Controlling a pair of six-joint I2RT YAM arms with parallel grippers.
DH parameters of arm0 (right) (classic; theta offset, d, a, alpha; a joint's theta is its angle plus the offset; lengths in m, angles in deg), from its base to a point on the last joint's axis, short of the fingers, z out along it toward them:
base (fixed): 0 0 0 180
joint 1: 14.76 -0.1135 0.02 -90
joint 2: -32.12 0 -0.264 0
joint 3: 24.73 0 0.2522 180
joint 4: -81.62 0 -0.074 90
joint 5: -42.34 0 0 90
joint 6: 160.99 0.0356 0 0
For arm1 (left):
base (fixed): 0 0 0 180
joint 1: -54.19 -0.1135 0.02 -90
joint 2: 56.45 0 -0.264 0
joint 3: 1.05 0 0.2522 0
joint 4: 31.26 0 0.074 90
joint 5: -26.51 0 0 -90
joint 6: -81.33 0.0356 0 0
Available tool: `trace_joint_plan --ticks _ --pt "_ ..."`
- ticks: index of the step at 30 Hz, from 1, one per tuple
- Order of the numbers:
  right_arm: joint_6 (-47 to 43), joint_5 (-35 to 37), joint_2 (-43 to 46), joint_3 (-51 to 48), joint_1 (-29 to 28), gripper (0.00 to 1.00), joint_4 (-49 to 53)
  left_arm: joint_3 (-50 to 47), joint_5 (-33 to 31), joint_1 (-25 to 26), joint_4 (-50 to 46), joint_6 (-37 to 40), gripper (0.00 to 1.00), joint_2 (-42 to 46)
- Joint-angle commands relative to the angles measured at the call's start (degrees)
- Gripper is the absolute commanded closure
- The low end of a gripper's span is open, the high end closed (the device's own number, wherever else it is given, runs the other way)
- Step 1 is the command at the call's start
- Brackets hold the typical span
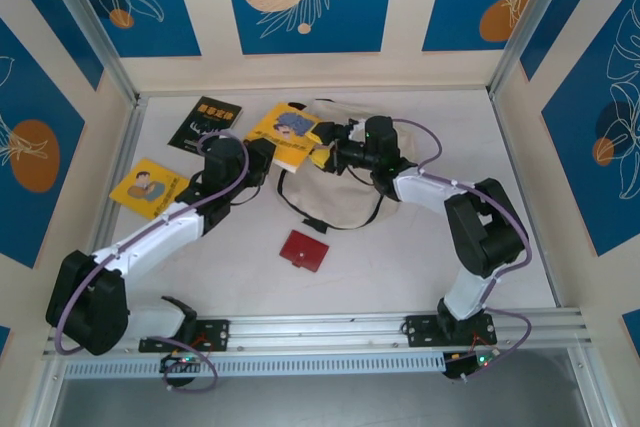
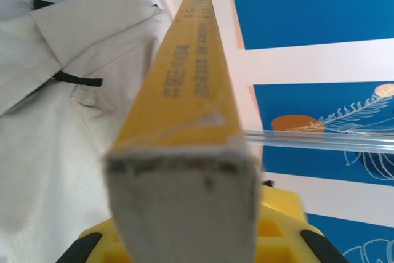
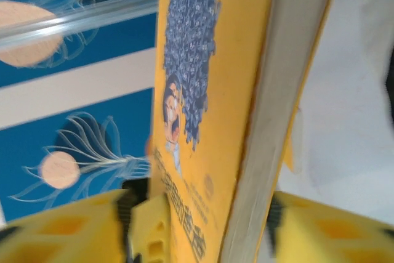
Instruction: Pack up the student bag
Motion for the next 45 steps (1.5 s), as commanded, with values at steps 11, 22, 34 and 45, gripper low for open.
trace_joint_plan --ticks 11,22,34,45 --pt "-62.0 14.3 4.3 15.9 -2.1 0.17 66.6 5.8 -6.3 -2.4 -26.5 22.6 1.0 14.2" --pt "-69.8 21.0 -11.4 27.7 -13.0 0.2 72.6 7.4 -4.4 -8.9 -44.3 31.7 1.0 22.6" --pt "-70.6 23.8 -16.0 30.6 -12.4 0.6 73.5 6.0 1.8 -11.2 -44.9 32.5 1.0 23.2" --pt "-68.3 32.2 -10.9 33.9 -10.6 1.0 72.9 6.1 7.6 -13.5 -46.1 35.8 1.0 23.2"
